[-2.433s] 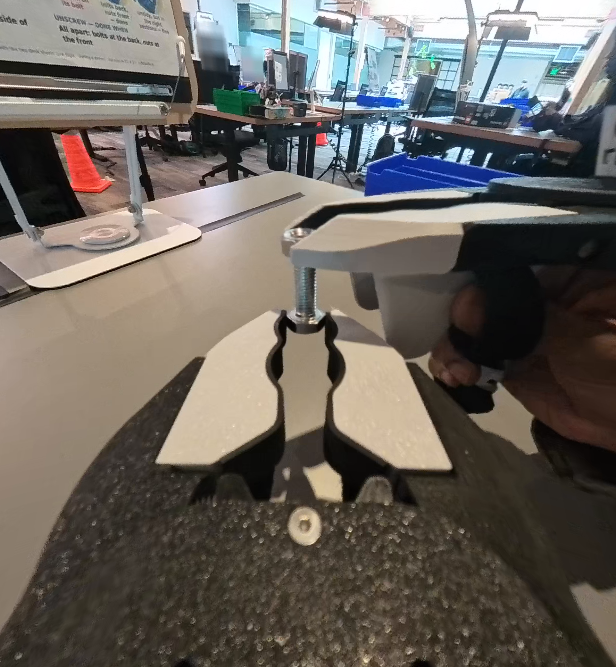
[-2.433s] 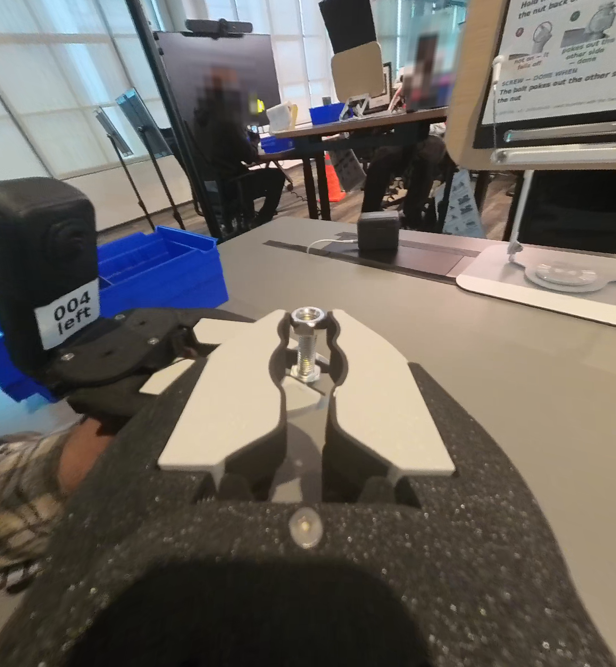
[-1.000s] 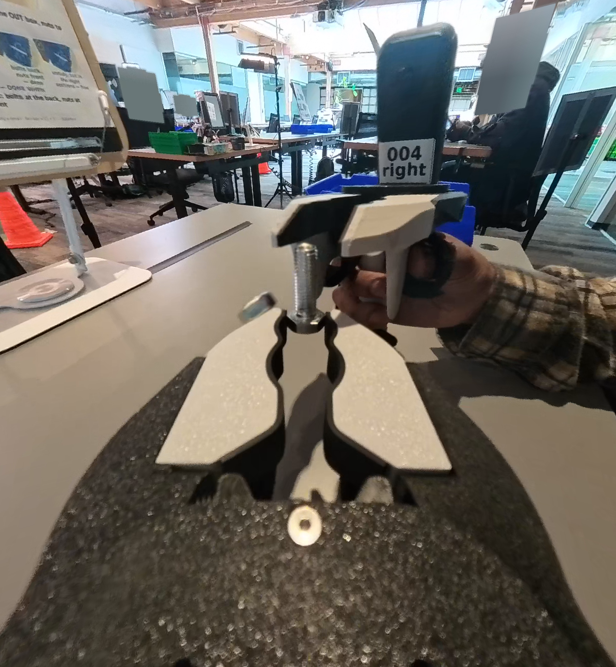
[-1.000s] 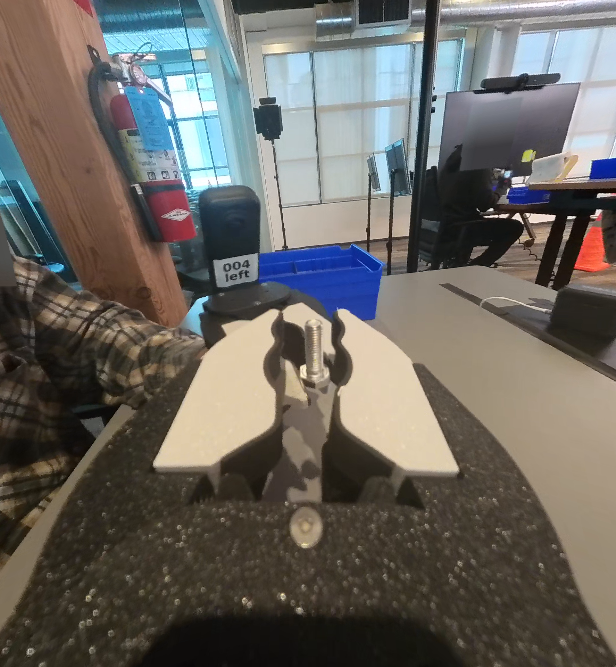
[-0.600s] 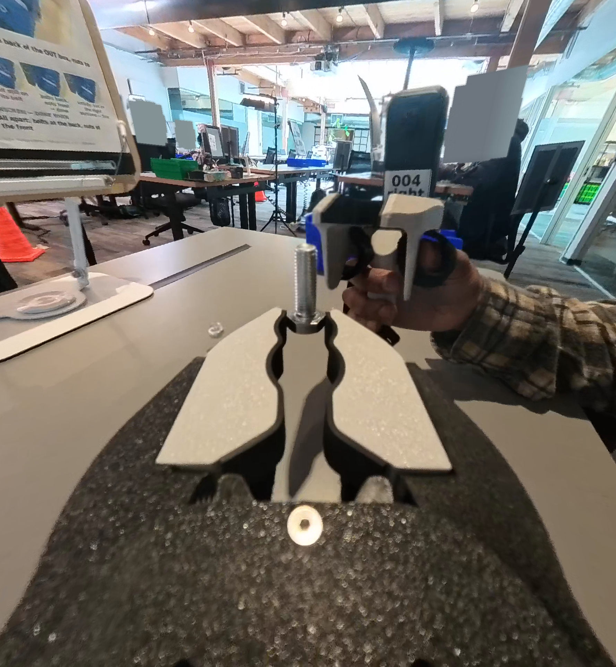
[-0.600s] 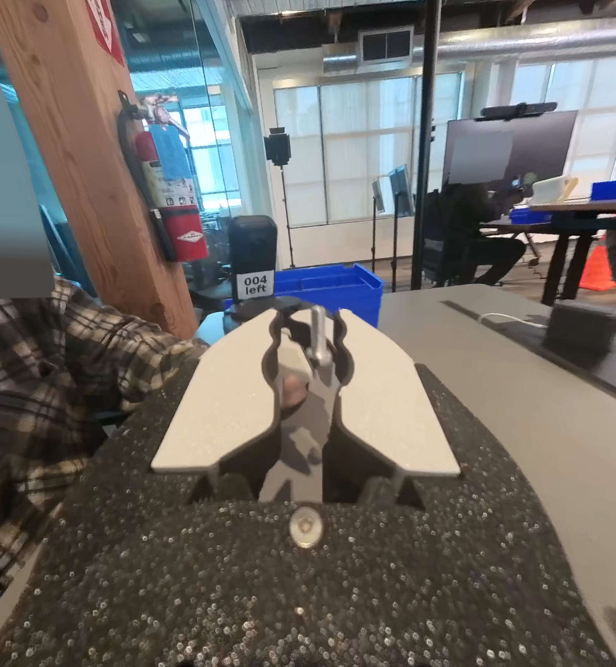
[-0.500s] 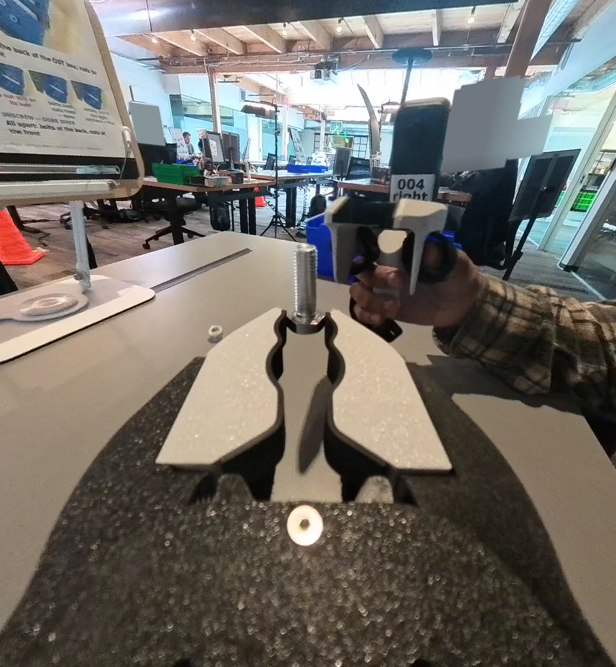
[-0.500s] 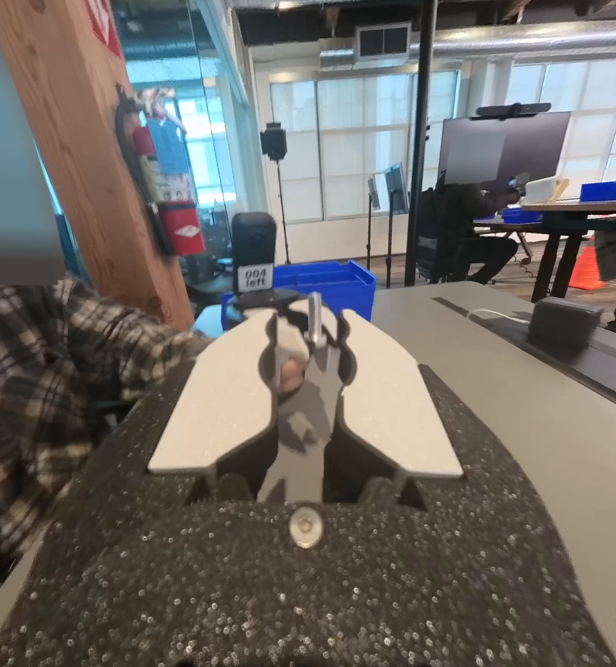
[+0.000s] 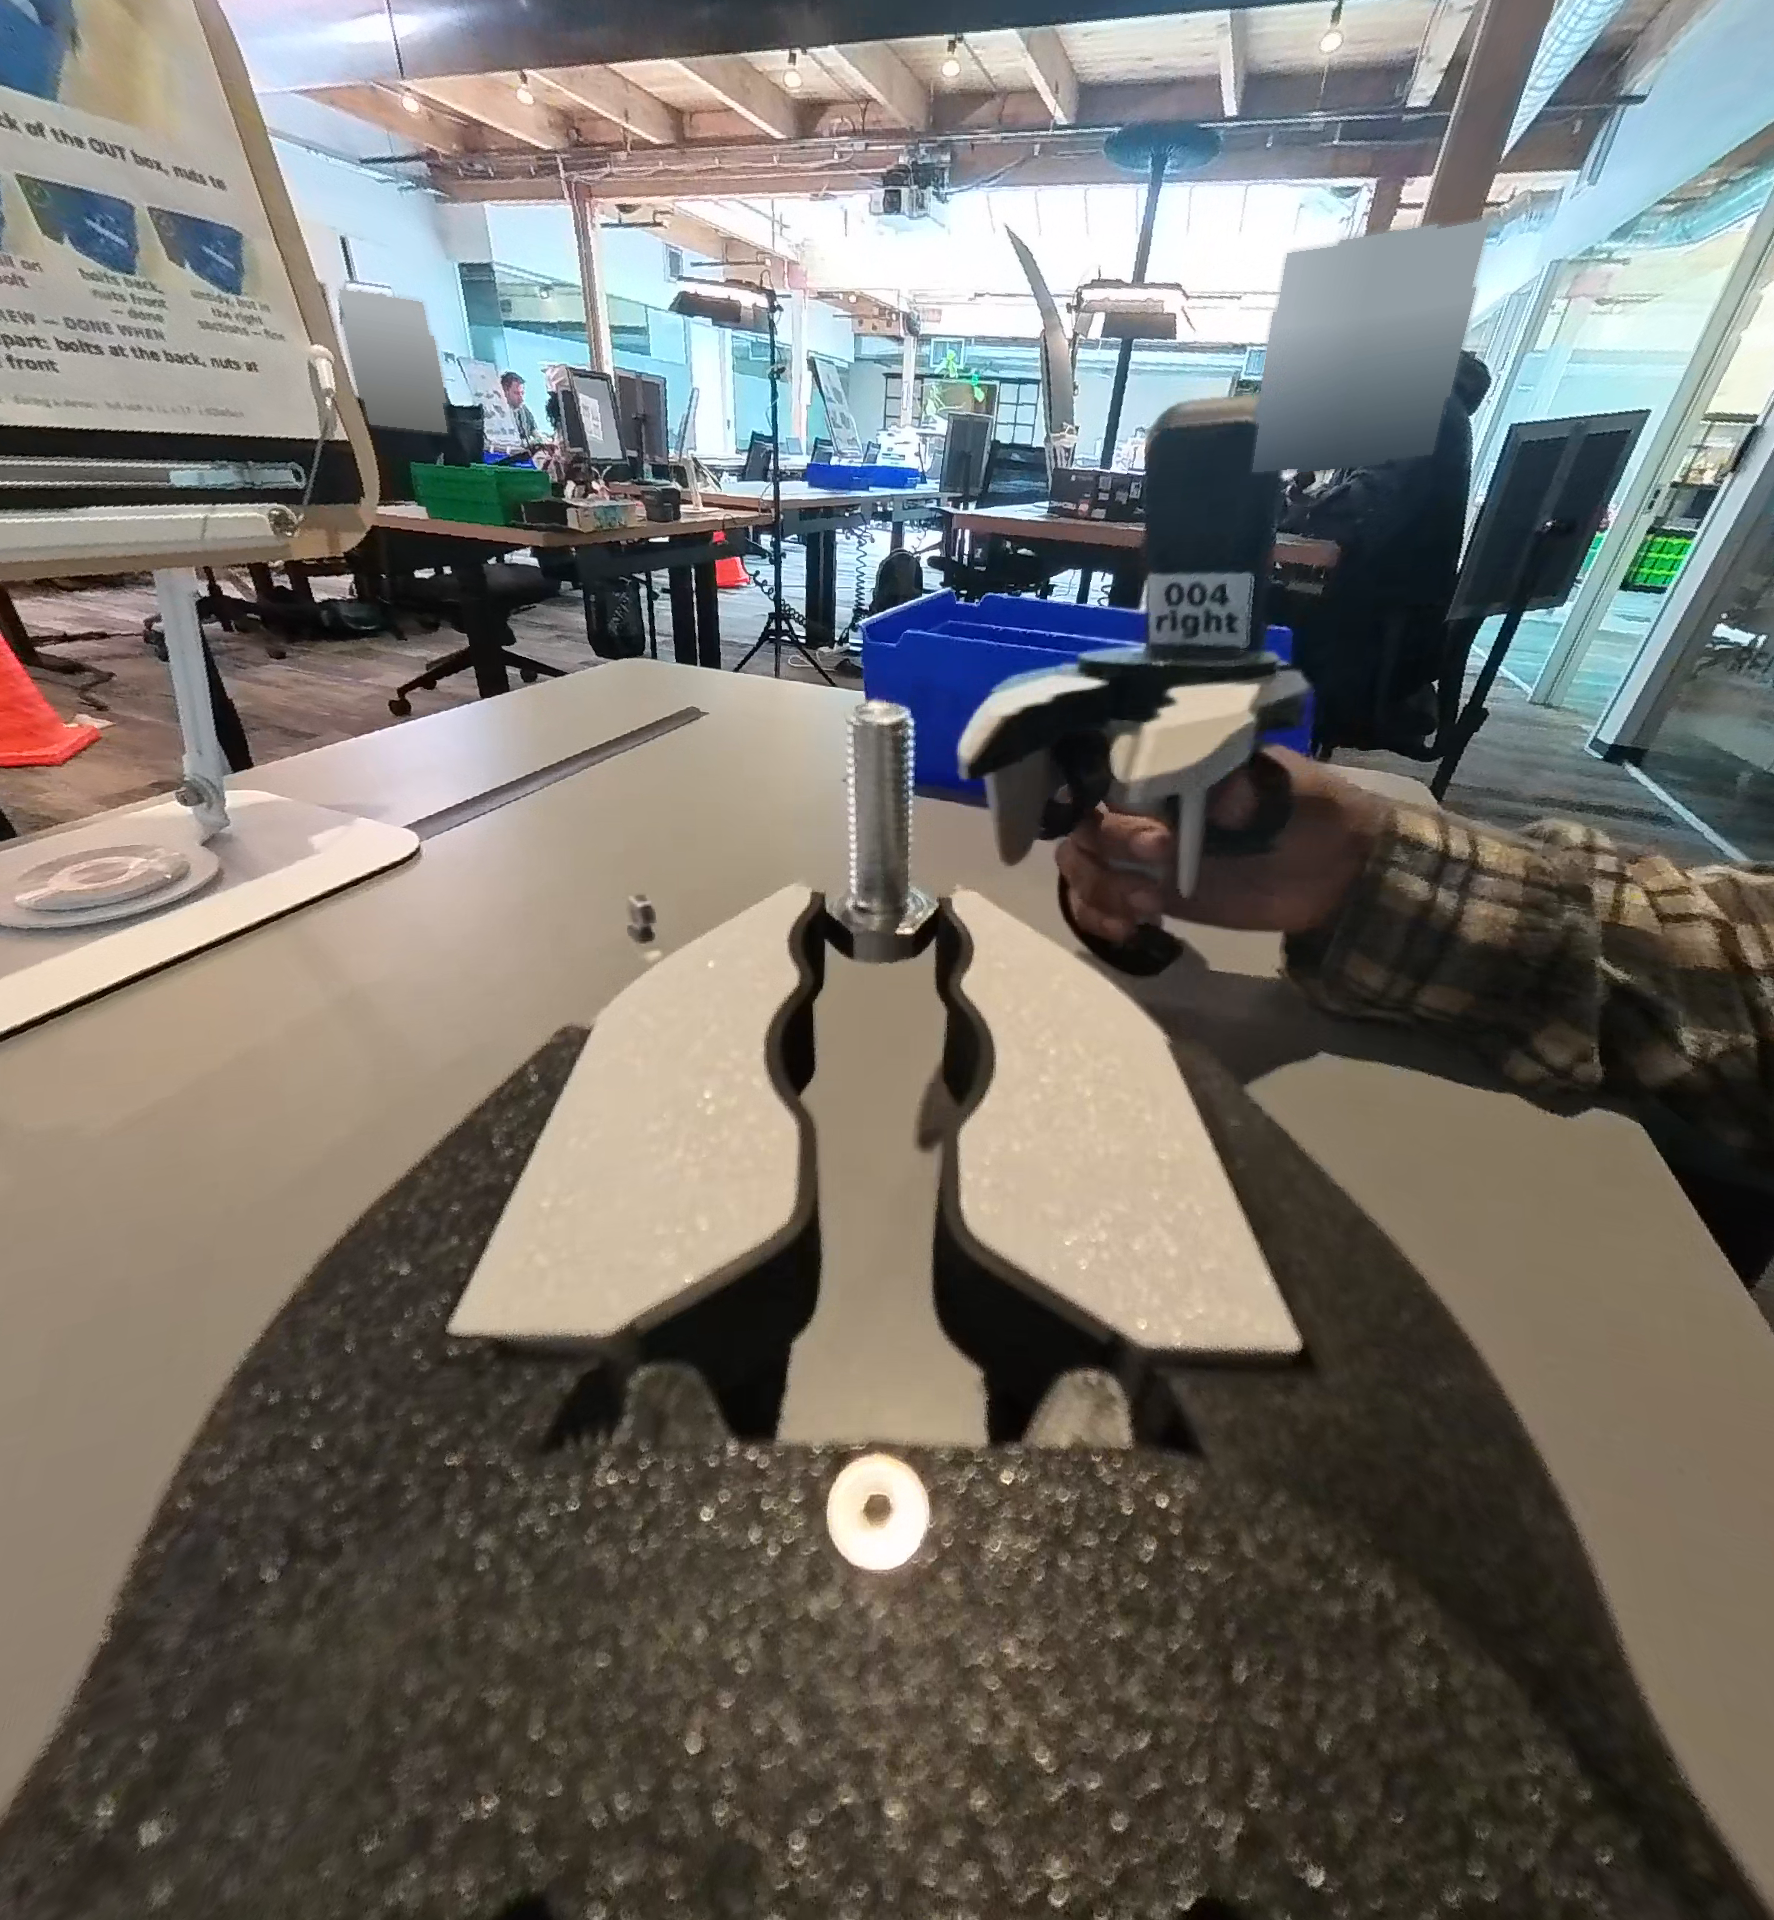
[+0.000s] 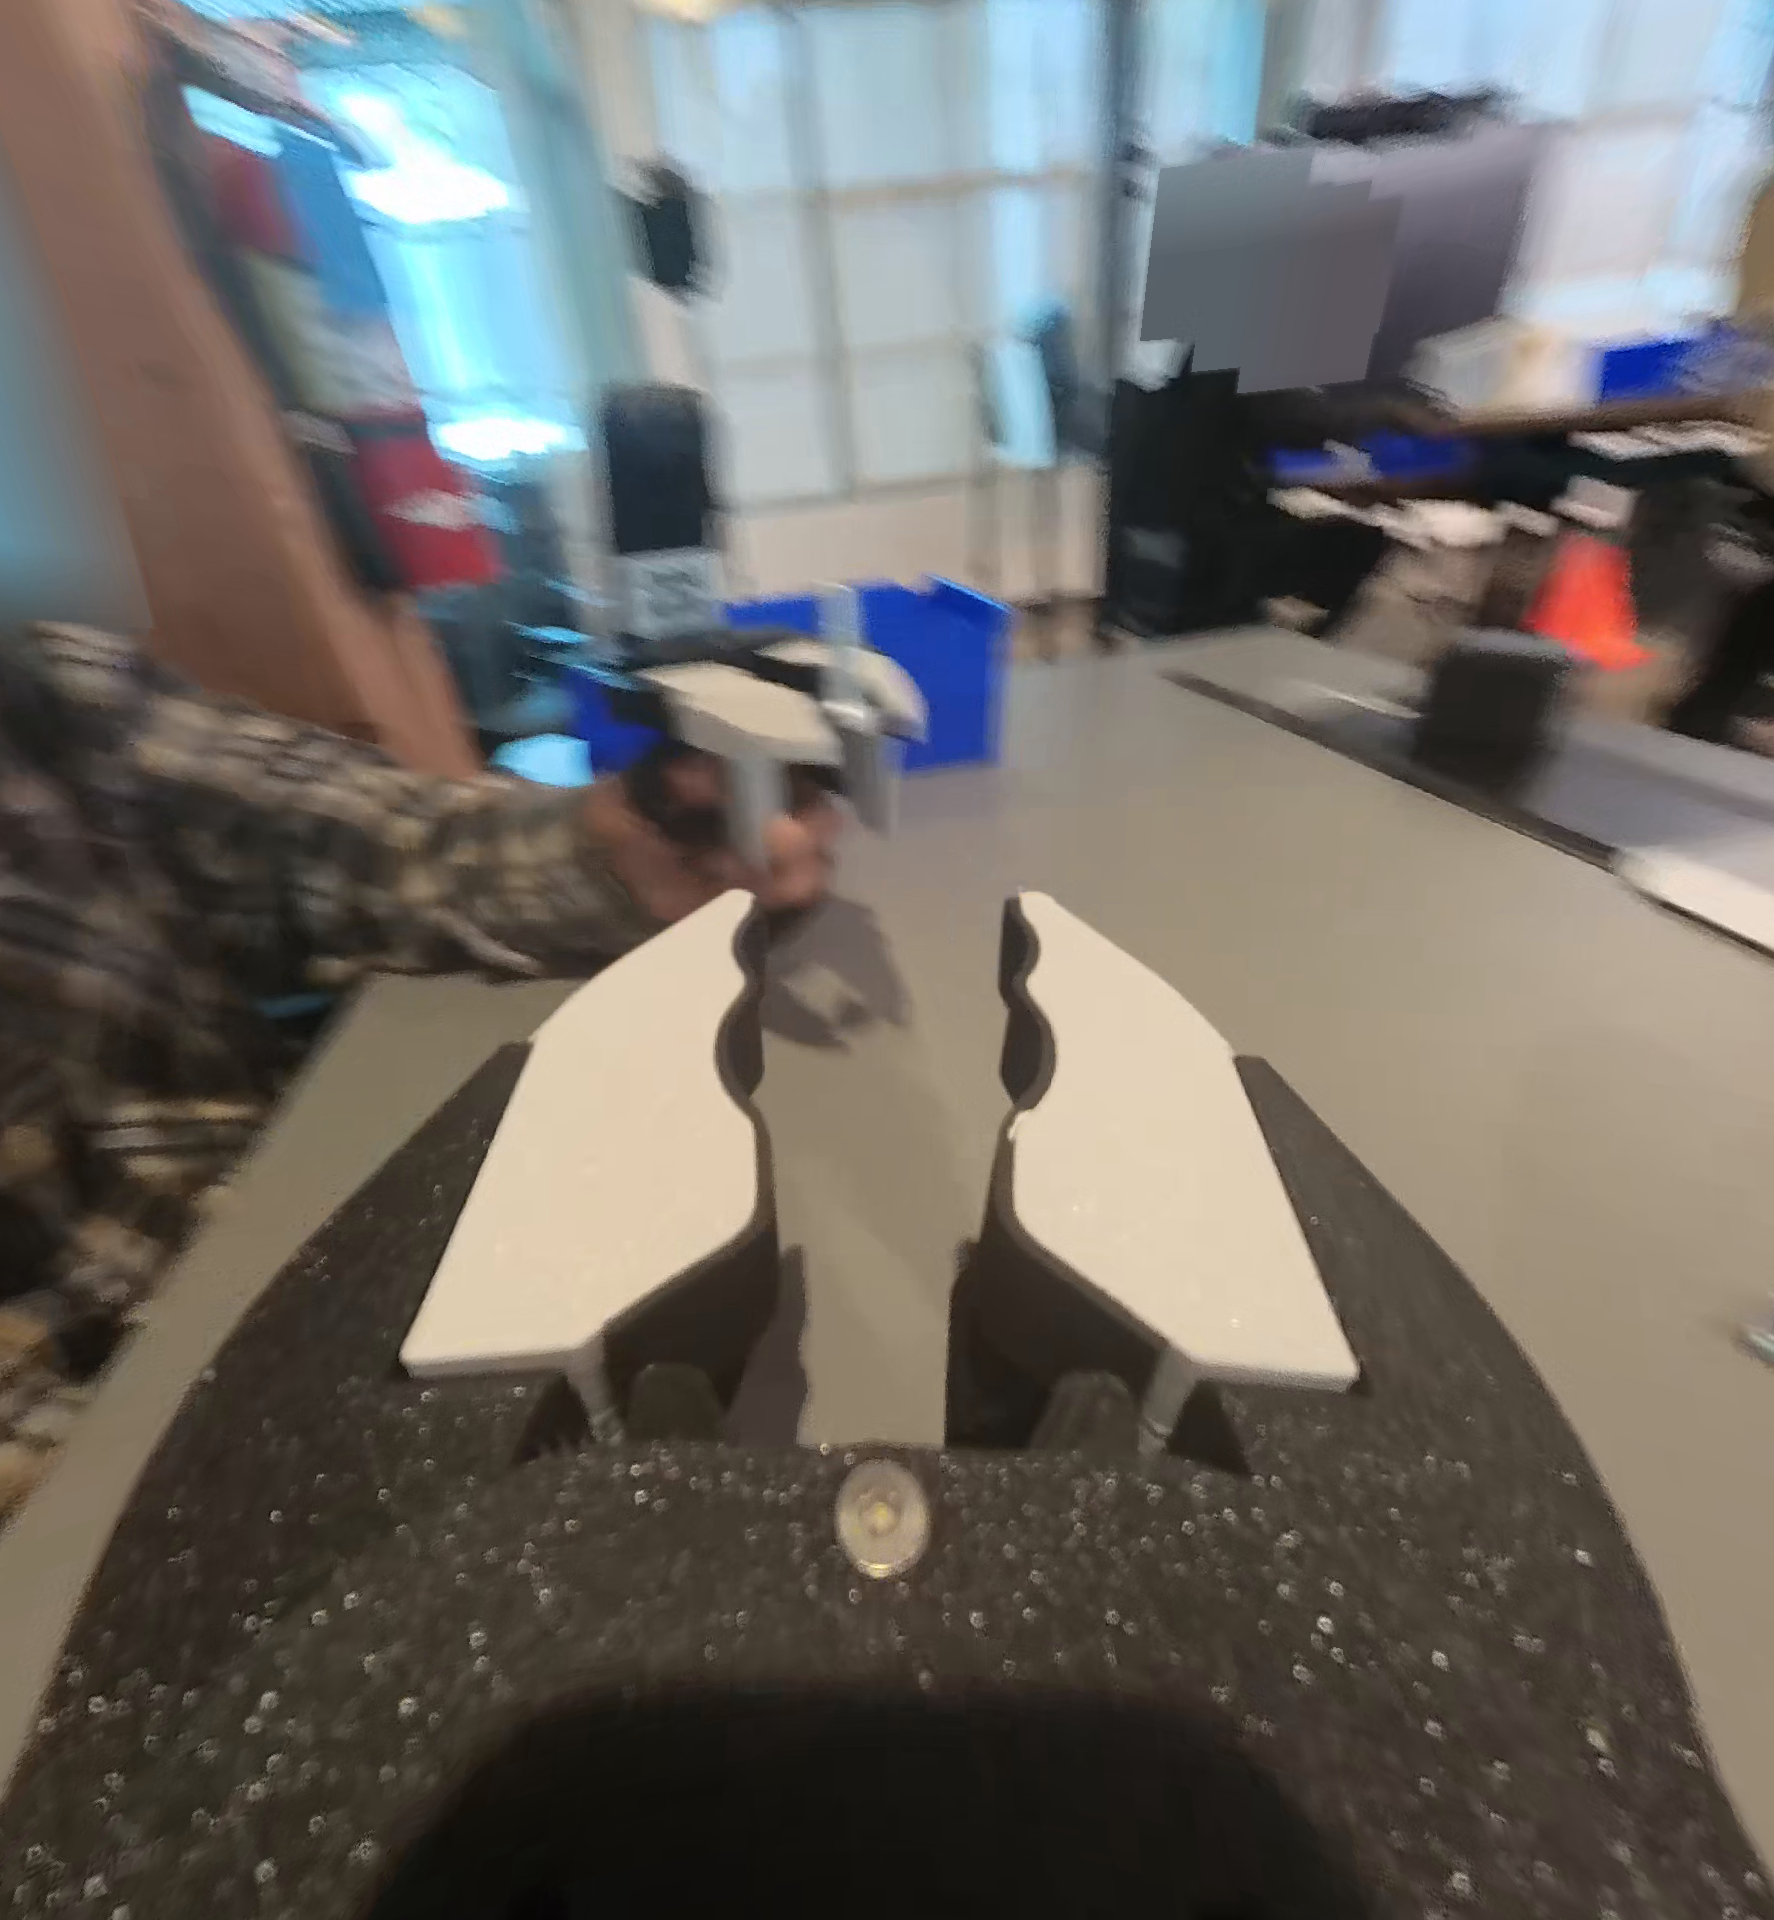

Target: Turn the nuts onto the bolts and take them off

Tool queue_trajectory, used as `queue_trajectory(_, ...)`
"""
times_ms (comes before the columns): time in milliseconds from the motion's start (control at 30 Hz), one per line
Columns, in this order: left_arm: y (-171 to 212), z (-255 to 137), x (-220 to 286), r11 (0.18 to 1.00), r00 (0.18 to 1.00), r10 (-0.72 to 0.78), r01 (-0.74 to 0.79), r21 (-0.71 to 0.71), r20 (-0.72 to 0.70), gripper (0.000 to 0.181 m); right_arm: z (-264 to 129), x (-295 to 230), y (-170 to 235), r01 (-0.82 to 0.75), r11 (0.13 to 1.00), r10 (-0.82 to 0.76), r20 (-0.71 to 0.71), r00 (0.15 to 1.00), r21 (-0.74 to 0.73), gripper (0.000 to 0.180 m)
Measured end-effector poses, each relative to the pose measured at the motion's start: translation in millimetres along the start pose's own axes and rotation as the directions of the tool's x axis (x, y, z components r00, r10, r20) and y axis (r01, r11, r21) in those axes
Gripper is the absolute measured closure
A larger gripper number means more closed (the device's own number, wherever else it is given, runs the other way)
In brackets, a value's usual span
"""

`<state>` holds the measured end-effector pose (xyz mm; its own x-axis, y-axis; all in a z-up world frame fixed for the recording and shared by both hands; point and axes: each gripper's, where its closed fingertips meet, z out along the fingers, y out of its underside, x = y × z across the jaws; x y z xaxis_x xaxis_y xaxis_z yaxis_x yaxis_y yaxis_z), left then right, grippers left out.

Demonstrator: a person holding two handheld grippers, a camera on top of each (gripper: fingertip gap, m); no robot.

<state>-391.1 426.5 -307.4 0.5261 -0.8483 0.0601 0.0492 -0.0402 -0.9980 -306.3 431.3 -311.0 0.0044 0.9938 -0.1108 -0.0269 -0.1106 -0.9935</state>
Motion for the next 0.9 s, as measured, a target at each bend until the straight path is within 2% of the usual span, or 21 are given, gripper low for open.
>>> queue_trajectory(100,1.1,0.1,-1.0,1.000,1.000,-0.005,0.005,-0.002,0.000,0.161,-18.1,38.8,1.7,-0.005,0.994,-0.017,-0.194,0.981,-0.110,0.139)
queue_trajectory(200,2.5,0.7,-1.1,1.000,1.000,-0.003,0.003,-0.011,0.000,0.161,-36.6,82.8,17.1,-0.040,0.933,-0.083,-0.321,0.943,-0.357,0.140)
queue_trajectory(300,4.1,1.6,-1.1,1.000,1.000,0.003,-0.003,-0.020,0.002,0.161,-42.2,117.2,32.9,-0.094,0.827,-0.122,-0.340,0.932,-0.555,0.144)
queue_trajectory(400,5.9,1.7,-3.1,1.000,1.000,0.004,-0.003,-0.029,0.009,0.161,-39.1,144.7,48.0,-0.146,0.725,-0.119,-0.331,0.936,-0.673,0.146)
queue_trajectory(733,9.9,-0.1,-11.6,0.998,0.999,-0.038,0.039,-0.041,0.027,0.161,-25.8,197.1,88.8,-0.229,0.497,-0.126,-0.331,0.935,-0.837,0.148)
queue_trajectory(900,11.6,0.6,-11.8,0.998,0.998,-0.052,0.053,-0.044,0.022,0.161,-24.0,207.0,100.6,-0.247,0.438,-0.122,-0.330,0.936,-0.864,0.154)
